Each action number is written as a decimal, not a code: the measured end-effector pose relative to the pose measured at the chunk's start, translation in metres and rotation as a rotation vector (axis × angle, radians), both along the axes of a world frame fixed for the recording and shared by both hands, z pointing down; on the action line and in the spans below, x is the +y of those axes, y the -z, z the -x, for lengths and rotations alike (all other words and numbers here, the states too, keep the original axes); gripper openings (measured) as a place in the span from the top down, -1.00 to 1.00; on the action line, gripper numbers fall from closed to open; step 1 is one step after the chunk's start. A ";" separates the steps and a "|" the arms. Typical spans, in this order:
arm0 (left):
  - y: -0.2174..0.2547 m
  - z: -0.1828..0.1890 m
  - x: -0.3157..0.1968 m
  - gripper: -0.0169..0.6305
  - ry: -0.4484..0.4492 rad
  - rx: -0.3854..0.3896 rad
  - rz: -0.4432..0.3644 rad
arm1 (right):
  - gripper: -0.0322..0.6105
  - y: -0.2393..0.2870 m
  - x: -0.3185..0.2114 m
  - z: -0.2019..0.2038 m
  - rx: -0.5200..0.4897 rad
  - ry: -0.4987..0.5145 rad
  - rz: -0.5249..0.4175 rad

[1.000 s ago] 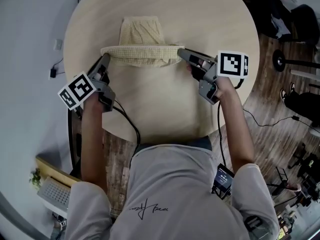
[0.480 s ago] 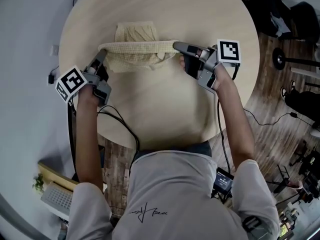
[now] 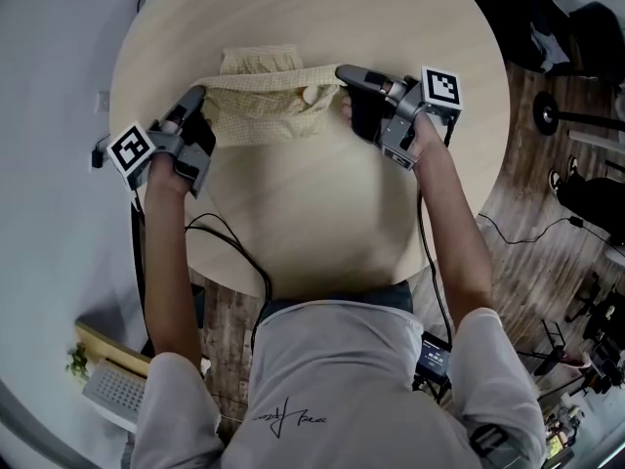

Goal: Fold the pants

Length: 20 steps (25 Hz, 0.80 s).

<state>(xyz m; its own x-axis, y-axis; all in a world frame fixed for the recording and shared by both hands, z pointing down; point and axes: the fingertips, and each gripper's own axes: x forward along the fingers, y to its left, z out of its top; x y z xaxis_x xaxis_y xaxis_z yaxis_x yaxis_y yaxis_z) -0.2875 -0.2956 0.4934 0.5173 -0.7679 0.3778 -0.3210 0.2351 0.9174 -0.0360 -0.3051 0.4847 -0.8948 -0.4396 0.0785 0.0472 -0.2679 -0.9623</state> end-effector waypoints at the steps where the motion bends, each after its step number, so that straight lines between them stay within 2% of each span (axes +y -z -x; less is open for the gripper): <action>1: -0.001 0.000 -0.002 0.67 0.020 0.035 0.003 | 0.72 -0.002 -0.003 0.000 -0.010 -0.018 0.018; 7: -0.004 0.002 0.003 0.67 0.187 0.244 0.008 | 0.72 -0.014 -0.003 -0.004 -0.075 -0.129 0.101; 12: -0.001 0.011 0.004 0.66 0.370 0.367 -0.016 | 0.72 -0.025 -0.005 -0.016 -0.119 -0.265 0.167; 13: 0.000 0.014 0.002 0.64 0.399 0.384 -0.036 | 0.72 -0.027 -0.007 -0.019 -0.129 -0.296 0.173; 15: 0.004 0.019 -0.005 0.48 0.437 0.396 -0.073 | 0.71 -0.032 -0.013 -0.025 -0.140 -0.357 0.171; 17: 0.012 0.023 -0.016 0.38 0.461 0.392 -0.109 | 0.69 -0.033 -0.023 -0.031 -0.141 -0.422 0.163; 19: 0.020 0.027 -0.023 0.16 0.477 0.395 -0.138 | 0.64 -0.030 -0.031 -0.036 -0.156 -0.479 0.145; 20: 0.021 0.028 -0.024 0.14 0.480 0.397 -0.146 | 0.63 -0.028 -0.033 -0.038 -0.170 -0.499 0.133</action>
<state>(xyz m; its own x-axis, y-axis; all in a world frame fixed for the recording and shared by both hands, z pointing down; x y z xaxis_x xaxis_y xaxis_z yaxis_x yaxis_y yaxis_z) -0.3159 -0.3192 0.4720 0.1820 -0.9780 0.1015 0.1602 0.1314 0.9783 0.0023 -0.3376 0.5126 -0.5845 -0.8106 0.0347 0.3517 -0.2917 -0.8895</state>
